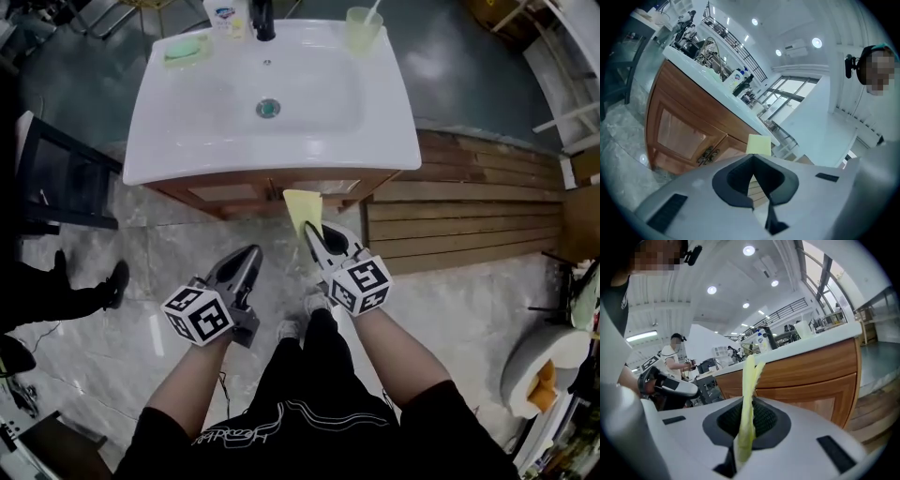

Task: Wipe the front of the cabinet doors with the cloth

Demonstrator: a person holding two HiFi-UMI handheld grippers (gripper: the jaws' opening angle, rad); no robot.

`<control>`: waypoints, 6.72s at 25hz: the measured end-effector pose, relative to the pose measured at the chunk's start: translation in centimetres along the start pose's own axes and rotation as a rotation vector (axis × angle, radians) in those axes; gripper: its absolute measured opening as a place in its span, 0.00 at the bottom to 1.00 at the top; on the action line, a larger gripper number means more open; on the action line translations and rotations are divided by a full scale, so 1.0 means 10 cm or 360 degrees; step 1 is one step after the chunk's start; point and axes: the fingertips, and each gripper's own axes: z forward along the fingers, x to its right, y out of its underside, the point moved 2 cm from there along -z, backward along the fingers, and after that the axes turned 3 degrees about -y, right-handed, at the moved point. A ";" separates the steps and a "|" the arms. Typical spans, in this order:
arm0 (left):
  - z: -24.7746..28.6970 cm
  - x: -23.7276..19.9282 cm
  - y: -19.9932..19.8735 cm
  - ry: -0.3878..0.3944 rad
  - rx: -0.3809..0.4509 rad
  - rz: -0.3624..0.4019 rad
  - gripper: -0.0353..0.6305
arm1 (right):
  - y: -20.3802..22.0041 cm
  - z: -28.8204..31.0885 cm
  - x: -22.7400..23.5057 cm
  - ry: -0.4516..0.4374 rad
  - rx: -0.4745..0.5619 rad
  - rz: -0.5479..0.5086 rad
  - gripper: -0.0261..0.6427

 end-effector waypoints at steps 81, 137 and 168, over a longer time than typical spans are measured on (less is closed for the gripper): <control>0.47 -0.55 0.77 -0.0243 -0.0234 -0.0049 0.06 | 0.93 0.09 0.75 0.0141 -0.0143 -0.0059 0.10; 1.00 -0.37 1.11 0.0061 -0.0364 0.0189 0.06 | 1.38 -0.04 2.27 0.0857 -0.0208 0.0127 0.10; 0.49 -0.89 1.10 -0.0140 -0.0222 0.0032 0.06 | 1.62 0.37 1.05 0.0394 -0.0243 0.0210 0.10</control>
